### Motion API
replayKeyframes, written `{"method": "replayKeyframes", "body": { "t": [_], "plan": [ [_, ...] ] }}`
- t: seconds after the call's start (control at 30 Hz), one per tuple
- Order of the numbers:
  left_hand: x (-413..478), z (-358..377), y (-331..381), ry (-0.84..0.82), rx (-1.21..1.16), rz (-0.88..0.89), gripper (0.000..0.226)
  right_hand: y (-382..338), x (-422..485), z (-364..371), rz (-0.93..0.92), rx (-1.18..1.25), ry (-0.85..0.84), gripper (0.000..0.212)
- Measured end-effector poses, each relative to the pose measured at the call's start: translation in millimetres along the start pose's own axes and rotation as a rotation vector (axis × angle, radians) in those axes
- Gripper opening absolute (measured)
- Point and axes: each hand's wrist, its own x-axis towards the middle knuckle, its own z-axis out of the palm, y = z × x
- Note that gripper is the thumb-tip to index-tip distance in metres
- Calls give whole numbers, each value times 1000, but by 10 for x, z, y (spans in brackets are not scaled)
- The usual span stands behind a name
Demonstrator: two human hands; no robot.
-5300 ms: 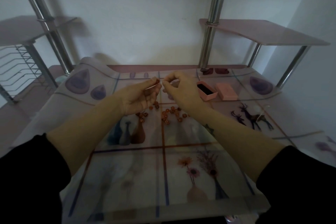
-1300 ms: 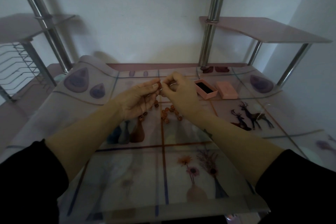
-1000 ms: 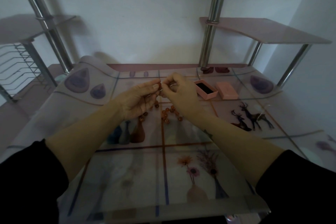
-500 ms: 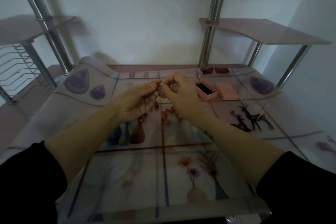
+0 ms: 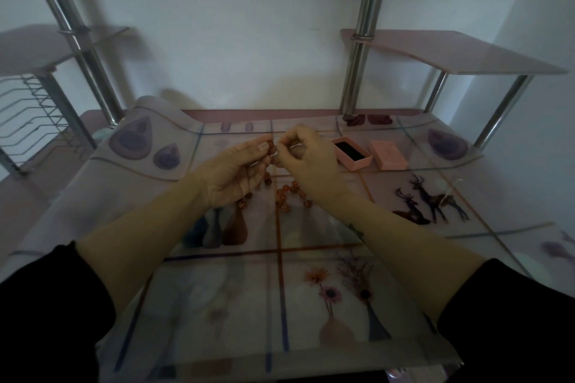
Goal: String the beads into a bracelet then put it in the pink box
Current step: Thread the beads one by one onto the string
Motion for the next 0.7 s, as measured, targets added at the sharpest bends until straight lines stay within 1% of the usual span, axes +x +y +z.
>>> {"method": "replayKeyframes", "body": {
  "t": [0.4, 0.53, 0.7],
  "plan": [
    [13, -27, -4, -31, 10, -7, 19, -45, -17, -19, -14, -9, -8, 9],
    [19, -29, -5, -46, 12, -8, 20, -61, -17, -23, -10, -10, -16, 7],
    [27, -25, -11, -3, 24, 4, 18, -60, -18, -32, 2, 1, -14, 4]
  ]
}}
